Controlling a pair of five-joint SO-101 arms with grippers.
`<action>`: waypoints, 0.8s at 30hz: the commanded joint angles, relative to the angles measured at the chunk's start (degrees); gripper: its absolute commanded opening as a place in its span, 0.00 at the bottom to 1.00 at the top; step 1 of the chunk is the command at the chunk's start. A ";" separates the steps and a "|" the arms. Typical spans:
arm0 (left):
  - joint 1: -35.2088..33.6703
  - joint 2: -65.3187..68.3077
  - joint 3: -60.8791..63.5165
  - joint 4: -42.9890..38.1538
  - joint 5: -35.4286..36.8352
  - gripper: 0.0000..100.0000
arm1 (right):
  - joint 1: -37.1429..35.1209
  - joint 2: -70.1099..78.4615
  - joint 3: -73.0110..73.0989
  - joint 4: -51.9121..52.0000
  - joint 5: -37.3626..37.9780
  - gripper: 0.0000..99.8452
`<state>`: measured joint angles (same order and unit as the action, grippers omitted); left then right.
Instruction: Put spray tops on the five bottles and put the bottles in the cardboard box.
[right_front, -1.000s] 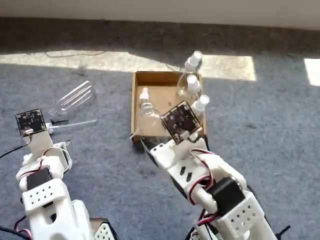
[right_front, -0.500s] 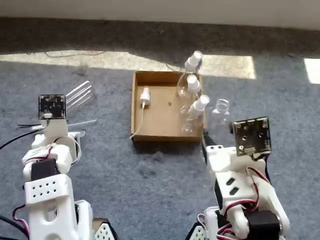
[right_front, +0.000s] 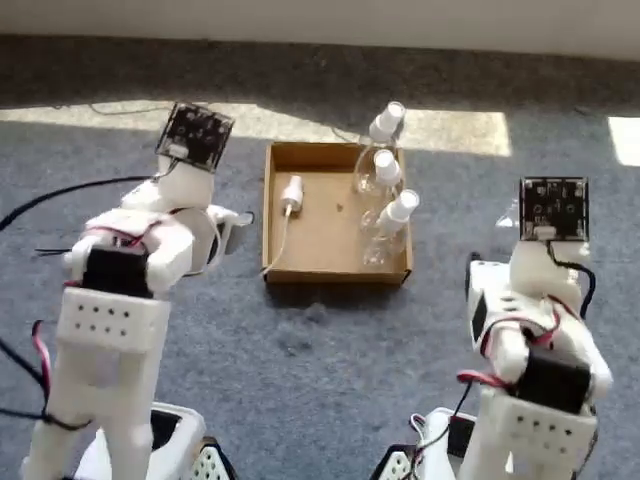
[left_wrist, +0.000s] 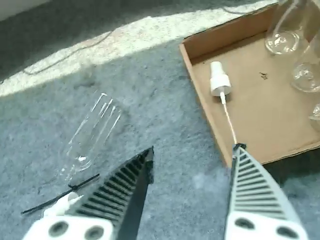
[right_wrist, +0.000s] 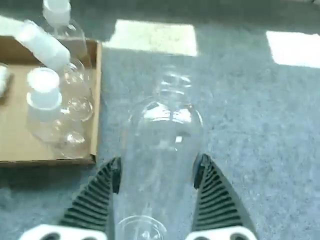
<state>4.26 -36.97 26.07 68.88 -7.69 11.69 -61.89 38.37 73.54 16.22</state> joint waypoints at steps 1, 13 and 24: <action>5.32 16.75 -15.08 1.23 -0.35 0.23 | 2.95 4.97 3.47 -8.40 1.32 0.03; 9.27 57.89 -51.21 4.04 0.62 0.23 | 2.86 14.55 17.36 -22.99 5.63 0.03; 8.48 76.26 -68.97 9.49 4.13 0.20 | 2.77 16.04 17.71 -23.08 5.63 0.03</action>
<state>12.62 38.37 -38.46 77.85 -5.41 13.98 -45.98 56.22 51.47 21.32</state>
